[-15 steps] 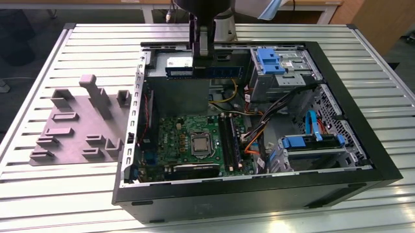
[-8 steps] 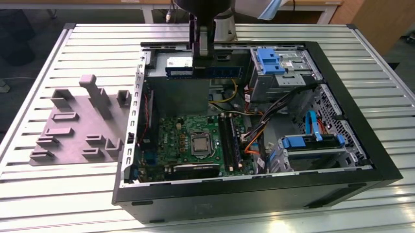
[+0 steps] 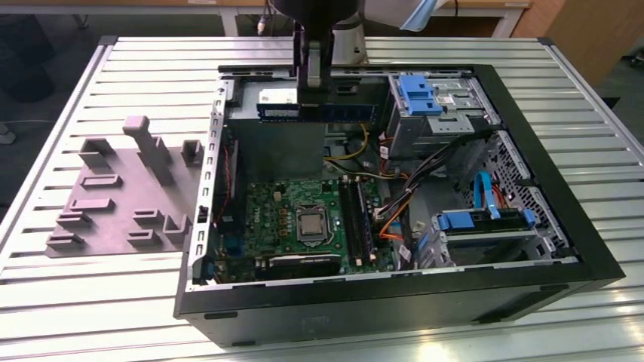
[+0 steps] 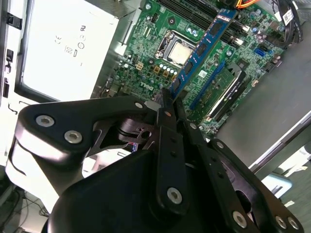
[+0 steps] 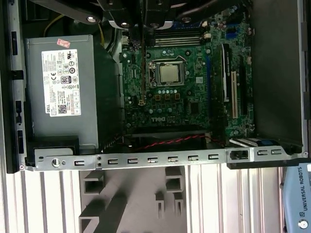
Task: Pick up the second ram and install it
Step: 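Insert the second ram into the second slot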
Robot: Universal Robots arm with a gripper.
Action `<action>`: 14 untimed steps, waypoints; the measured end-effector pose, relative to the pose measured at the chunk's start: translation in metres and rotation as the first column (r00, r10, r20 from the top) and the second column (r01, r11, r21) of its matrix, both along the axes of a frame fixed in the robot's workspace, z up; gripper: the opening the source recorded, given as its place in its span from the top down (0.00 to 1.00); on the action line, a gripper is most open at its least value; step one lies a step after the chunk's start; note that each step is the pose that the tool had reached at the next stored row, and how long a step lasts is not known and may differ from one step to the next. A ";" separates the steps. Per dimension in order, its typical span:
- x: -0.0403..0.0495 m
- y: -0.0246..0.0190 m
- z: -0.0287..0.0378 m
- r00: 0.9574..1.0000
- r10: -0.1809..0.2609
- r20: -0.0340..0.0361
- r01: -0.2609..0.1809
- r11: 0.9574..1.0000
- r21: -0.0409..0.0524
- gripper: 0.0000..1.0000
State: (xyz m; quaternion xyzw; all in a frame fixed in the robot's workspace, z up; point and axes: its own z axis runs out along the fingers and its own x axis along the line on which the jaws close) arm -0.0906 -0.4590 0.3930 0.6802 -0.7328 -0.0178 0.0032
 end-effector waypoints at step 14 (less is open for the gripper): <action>0.0000 0.0000 -0.0015 0.990 -0.142 0.000 0.142 0.990 0.000 0.86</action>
